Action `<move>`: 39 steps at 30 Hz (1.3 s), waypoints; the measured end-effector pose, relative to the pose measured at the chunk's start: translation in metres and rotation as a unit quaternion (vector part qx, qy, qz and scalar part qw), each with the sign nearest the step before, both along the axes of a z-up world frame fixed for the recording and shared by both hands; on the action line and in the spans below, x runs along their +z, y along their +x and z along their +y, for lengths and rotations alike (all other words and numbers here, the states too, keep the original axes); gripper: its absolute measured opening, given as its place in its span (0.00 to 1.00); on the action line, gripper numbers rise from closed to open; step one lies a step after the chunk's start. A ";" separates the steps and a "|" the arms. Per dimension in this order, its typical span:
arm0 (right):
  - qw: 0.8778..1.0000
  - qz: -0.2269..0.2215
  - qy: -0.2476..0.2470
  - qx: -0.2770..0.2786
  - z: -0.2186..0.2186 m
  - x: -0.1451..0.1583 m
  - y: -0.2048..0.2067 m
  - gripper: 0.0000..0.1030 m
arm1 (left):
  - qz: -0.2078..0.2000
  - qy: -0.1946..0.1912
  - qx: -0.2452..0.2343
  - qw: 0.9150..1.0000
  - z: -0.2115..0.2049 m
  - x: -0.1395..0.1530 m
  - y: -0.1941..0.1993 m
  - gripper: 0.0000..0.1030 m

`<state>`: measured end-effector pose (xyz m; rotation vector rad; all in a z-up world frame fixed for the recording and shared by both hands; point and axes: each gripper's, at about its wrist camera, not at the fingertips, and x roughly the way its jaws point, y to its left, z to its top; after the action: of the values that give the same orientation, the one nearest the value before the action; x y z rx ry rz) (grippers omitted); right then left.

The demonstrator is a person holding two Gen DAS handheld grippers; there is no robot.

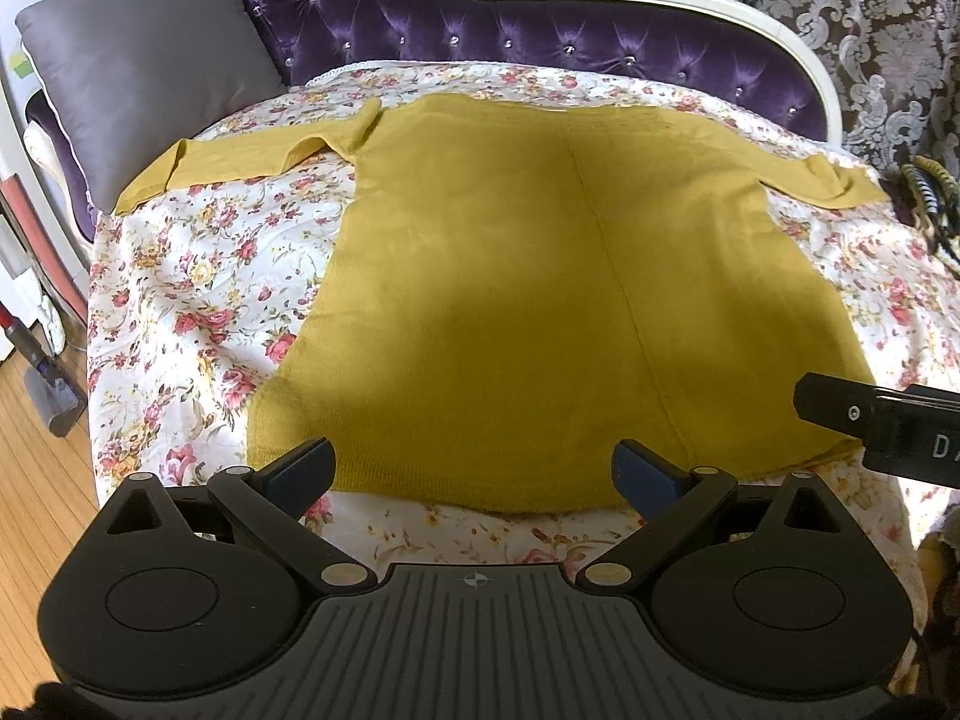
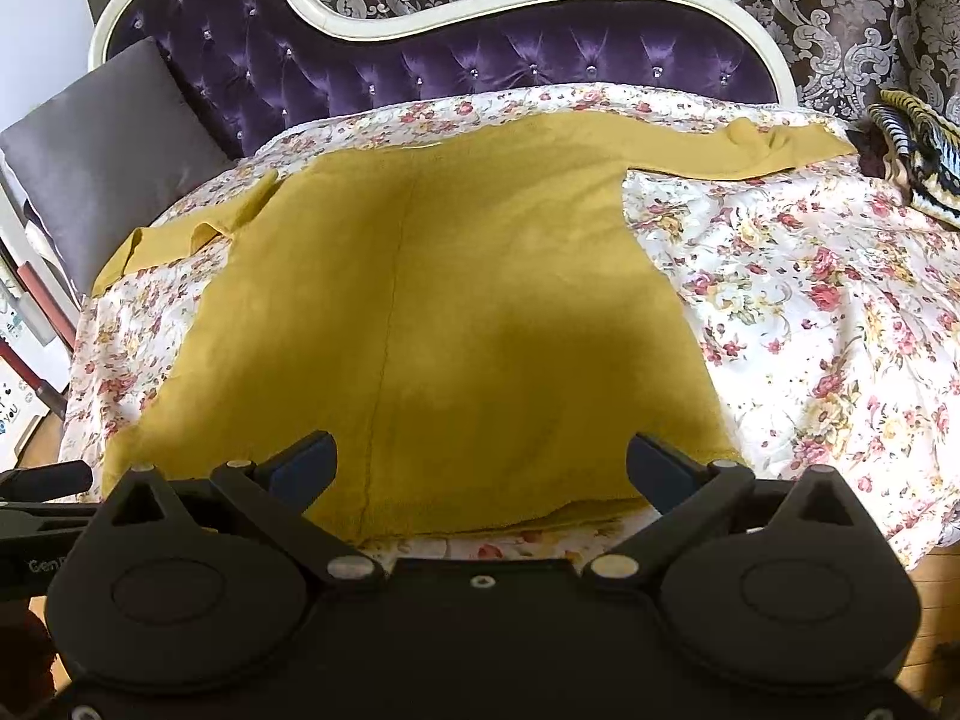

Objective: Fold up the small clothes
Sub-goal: 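Move both grippers open over the yellow cardigan toward its hem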

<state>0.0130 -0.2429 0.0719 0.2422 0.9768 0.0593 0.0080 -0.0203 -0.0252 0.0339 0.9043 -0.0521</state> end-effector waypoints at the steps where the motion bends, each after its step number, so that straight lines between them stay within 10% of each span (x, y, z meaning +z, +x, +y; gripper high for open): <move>1: 1.000 0.001 0.000 0.001 0.000 0.000 0.000 0.99 | 0.000 0.000 0.000 1.000 0.000 0.000 0.000 0.97; 39: 0.997 0.073 0.001 0.002 0.007 -0.028 0.059 0.99 | 0.058 -0.042 0.023 0.997 0.018 -0.020 0.054 0.97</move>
<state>0.0718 -0.2363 0.0436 0.2484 1.1218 0.0462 0.0618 -0.0025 -0.0448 -0.0686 1.0175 -0.0500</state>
